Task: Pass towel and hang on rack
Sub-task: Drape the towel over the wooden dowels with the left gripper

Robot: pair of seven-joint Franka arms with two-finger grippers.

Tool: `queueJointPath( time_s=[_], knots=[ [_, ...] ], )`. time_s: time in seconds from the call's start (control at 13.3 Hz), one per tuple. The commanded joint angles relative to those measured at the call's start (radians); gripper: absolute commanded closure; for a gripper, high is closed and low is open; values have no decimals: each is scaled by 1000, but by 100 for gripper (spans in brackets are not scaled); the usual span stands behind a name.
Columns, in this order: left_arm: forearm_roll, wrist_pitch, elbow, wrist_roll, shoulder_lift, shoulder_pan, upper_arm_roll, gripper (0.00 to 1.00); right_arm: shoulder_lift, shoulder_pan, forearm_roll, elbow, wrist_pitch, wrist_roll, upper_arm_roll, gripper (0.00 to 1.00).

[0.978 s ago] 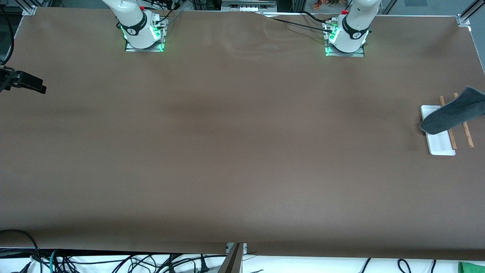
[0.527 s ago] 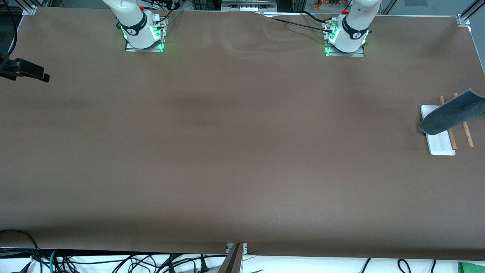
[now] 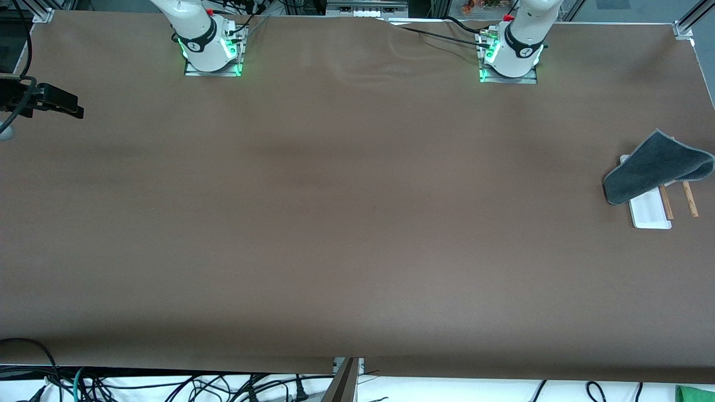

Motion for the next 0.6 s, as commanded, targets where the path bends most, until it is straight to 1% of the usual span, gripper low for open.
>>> queueJointPath(
  time_s=[0.0, 0.15, 0.3, 0.45, 0.53],
  knots=[
    [9, -31, 26, 20, 4, 9, -9, 0, 8, 8, -16, 4, 7, -15, 1, 0],
    [9, -48, 28, 19, -19, 8, -11, 0, 10, 8, -12, 6, 8, -15, 1, 0],
    [10, -54, 26, 0, -65, 0, -15, 0, 13, 8, -10, 6, 10, -15, 1, 0],
    [18, -77, 26, -116, -106, -21, -26, 0, 14, 8, -12, 8, 16, -15, 1, 0],
    [24, -80, 22, -186, -123, -62, -26, 0, 16, 8, -12, 6, 17, -15, 1, 0]
  ],
)
